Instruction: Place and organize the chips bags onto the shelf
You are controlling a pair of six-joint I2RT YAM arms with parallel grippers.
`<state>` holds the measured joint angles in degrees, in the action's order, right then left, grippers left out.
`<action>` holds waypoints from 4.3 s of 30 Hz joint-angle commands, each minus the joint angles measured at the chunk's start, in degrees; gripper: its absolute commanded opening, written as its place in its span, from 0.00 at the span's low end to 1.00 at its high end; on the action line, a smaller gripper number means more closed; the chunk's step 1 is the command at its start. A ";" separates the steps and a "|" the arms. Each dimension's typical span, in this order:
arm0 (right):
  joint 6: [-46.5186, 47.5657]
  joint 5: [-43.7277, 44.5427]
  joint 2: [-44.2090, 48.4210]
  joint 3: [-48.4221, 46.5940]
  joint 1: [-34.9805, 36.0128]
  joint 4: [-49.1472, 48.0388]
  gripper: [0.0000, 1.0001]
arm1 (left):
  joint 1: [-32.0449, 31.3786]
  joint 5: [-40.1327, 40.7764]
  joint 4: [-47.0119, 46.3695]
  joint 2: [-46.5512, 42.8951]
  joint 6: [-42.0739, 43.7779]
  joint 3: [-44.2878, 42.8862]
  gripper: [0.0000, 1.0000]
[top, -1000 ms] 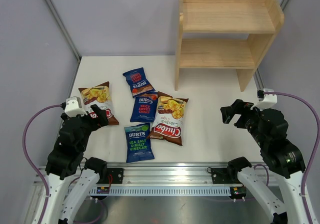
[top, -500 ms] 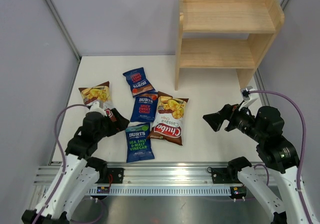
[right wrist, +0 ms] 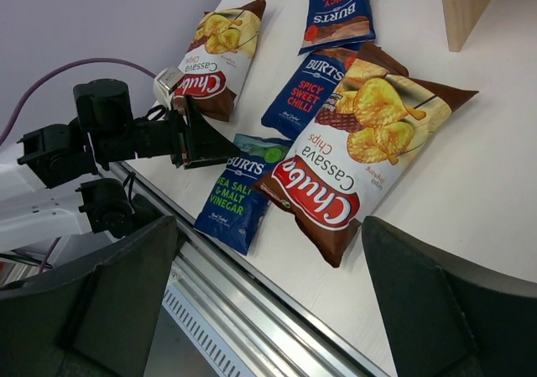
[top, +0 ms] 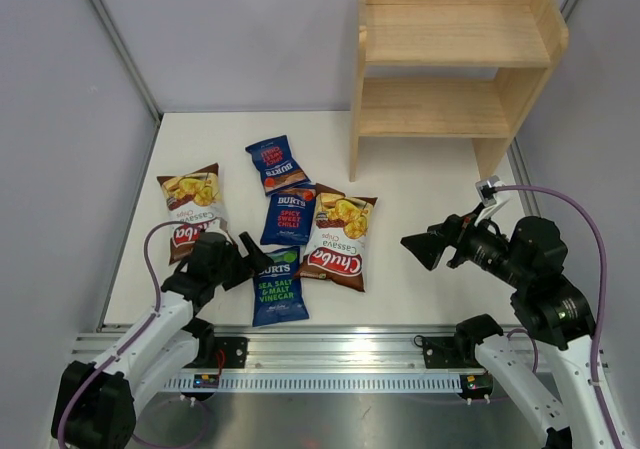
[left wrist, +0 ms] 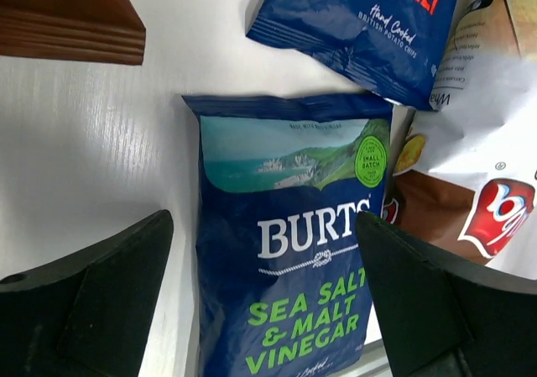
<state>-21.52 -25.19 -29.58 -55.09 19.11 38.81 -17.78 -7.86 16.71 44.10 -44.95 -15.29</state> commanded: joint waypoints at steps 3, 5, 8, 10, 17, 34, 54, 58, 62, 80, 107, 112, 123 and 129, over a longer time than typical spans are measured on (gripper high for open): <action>-1.77 -2.49 -0.12 1.30 0.40 -4.53 1.00 | -0.33 3.37 -4.84 1.87 0.04 2.28 0.84; -1.95 -2.76 -0.21 1.48 0.31 -4.88 1.00 | -0.41 4.25 -4.84 2.92 0.47 2.19 0.78; -2.30 -3.11 0.05 1.48 0.40 -5.06 0.99 | -0.41 5.48 -4.84 3.89 1.44 1.84 0.69; -2.74 -3.29 0.14 1.48 0.40 -5.32 1.00 | -0.41 5.49 -5.63 5.12 1.79 1.75 0.62; -3.71 -4.60 0.84 3.14 0.31 -7.34 0.99 | -1.20 4.69 -7.22 5.74 1.09 1.93 0.16; -17.93 -19.45 -8.89 19.03 0.31 -40.14 0.99 | -2.78 11.20 9.05 -21.08 -2.86 -19.32 0.00; -23.13 -0.94 -32.10 22.31 22.62 -93.70 0.99 | -11.64 -1.55 -13.80 8.81 -11.91 -68.02 0.00; -18.66 2.60 -36.06 19.85 26.50 -101.63 0.99 | -17.19 3.01 -17.06 10.74 -13.15 -68.91 0.00; -15.40 5.58 -39.14 17.65 28.96 -109.28 1.00 | -23.78 7.59 -22.94 11.36 -14.11 -66.10 0.00; -5.64 13.93 -33.88 24.77 30.90 -127.49 0.97 | -39.44 27.90 -33.76 12.07 -14.20 -55.20 0.00; -8.01 14.65 -29.31 20.73 30.90 -116.08 0.21 | -39.44 36.24 -22.97 6.62 -16.76 -51.94 0.20; -9.24 14.20 -21.93 13.88 30.90 -87.90 0.16 | -37.60 34.58 -16.91 6.00 -2.79 -57.90 0.63; -11.52 19.95 -23.92 -14.39 23.55 -29.77 0.11 | -34.69 36.33 10.87 5.47 15.50 -67.32 0.99; -14.26 7.72 -31.65 -27.68 9.11 -21.15 0.11 | -34.69 37.47 24.76 4.08 18.58 -65.76 0.99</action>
<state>-34.28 -10.83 -58.26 -76.20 31.68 8.95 -52.58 27.11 31.73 49.15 -30.83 -81.58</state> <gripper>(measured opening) 0.331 0.988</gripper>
